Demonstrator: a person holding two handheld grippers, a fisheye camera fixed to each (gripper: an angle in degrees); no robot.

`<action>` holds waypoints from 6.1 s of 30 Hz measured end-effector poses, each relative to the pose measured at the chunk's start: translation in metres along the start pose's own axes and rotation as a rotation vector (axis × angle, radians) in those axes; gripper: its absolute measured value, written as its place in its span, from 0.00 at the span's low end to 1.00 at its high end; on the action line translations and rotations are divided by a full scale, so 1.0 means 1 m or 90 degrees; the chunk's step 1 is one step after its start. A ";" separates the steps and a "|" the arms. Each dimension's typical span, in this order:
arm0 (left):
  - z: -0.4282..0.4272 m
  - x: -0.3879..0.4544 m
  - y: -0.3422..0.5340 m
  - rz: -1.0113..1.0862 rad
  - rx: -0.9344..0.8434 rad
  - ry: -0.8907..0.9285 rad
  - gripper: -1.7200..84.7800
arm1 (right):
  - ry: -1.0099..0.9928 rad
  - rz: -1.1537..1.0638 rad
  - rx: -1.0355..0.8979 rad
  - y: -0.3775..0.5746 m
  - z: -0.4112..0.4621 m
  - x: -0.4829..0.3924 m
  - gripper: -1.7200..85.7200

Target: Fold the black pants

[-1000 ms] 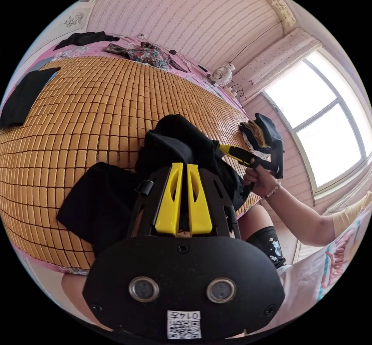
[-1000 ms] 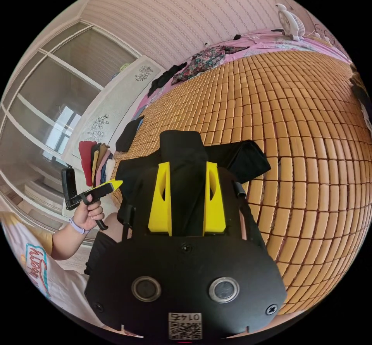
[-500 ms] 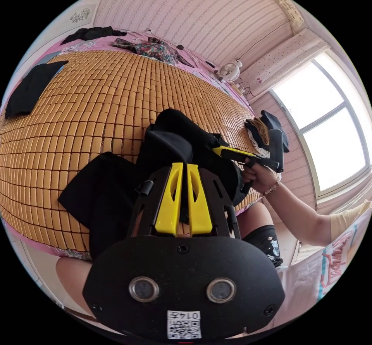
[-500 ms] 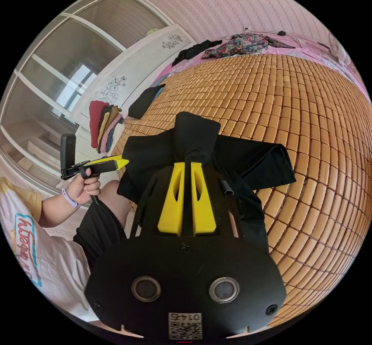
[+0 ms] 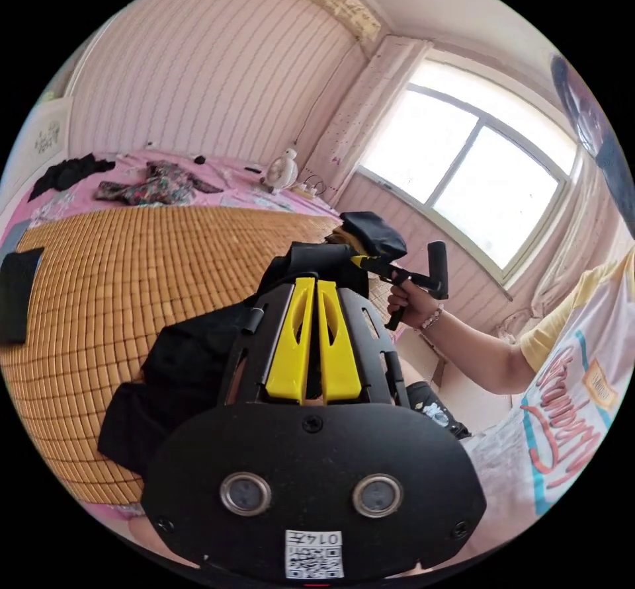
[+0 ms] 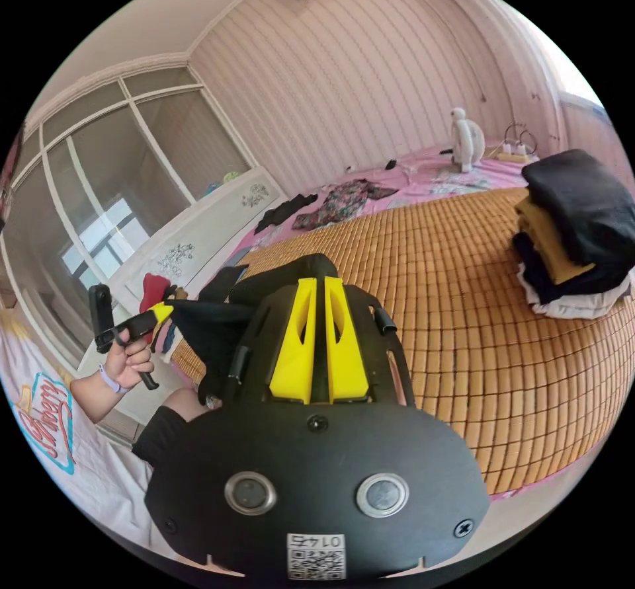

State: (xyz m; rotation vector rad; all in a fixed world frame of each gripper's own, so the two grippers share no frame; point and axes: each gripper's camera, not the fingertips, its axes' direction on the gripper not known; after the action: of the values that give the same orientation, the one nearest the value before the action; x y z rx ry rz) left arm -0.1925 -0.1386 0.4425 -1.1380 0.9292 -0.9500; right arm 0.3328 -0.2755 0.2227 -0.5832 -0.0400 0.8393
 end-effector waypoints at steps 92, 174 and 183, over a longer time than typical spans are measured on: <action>0.243 -0.127 0.098 -0.038 -0.352 -0.210 0.10 | 0.315 0.033 -0.323 0.014 0.203 0.016 0.12; 0.337 -0.036 0.120 0.208 -0.323 -0.183 0.11 | 0.316 0.011 -0.145 0.126 -0.066 0.082 0.02; 0.365 0.001 0.096 0.304 -0.380 -0.191 0.03 | 0.265 -0.103 0.056 0.119 -0.180 0.002 0.02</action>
State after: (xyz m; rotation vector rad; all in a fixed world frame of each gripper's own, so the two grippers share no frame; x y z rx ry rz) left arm 0.1624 -0.0147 0.4100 -1.4143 1.1984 -0.0980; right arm 0.2986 -0.2970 0.0104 -0.6524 0.3249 0.5484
